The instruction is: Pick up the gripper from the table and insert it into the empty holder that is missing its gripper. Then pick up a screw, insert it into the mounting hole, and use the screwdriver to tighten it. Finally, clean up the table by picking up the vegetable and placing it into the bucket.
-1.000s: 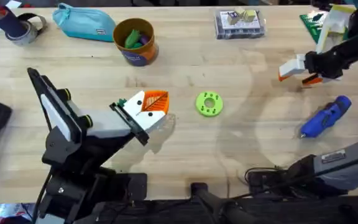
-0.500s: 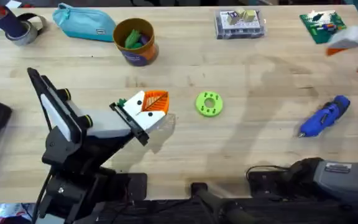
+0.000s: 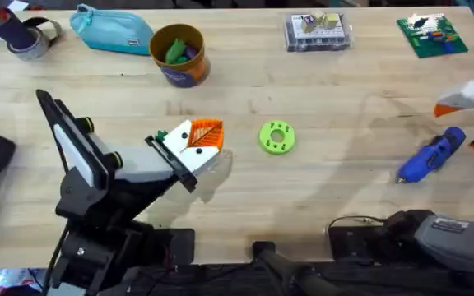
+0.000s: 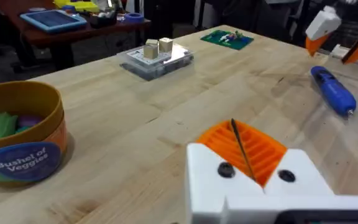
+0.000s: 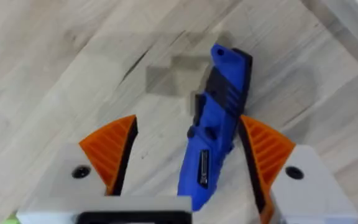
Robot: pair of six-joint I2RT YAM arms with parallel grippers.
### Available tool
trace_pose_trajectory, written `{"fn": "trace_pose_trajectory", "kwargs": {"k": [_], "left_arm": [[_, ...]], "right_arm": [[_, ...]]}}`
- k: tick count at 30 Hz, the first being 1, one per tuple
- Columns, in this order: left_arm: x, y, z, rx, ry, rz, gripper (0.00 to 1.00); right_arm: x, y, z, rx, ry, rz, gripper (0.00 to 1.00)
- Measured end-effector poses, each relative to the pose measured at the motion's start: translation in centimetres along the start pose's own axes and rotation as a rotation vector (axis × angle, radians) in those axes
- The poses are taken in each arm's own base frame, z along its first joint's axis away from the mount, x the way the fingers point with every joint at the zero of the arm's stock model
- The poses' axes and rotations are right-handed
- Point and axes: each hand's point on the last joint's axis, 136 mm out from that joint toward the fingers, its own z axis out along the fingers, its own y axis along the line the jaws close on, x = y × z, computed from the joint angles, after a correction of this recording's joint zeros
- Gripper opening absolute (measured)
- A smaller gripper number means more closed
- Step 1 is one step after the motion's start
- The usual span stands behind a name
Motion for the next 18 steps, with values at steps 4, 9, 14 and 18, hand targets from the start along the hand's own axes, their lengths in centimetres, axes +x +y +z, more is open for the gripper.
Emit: {"fn": "trace_pose_trajectory", "kwargs": {"k": [4, 9, 14, 18], "left_arm": [[0.0, 0.0, 0.0, 0.0, 0.0, 0.0, 0.012], [0.0, 0.0, 0.0, 0.0, 0.0, 0.0, 0.012], [0.0, 0.0, 0.0, 0.0, 0.0, 0.0, 0.012], [0.0, 0.0, 0.0, 0.0, 0.0, 0.0, 0.012]], "right_arm": [[1.1, -0.6, 2.4, 0.003, 0.006, 0.059, 0.983], [1.1, -1.1, 3.8, 0.012, -0.022, 0.108, 0.983], [1.1, -2.1, 4.1, 0.066, -0.026, 0.137, 0.983], [1.2, -2.8, 4.9, 0.102, -0.007, 0.149, 0.983]]}}
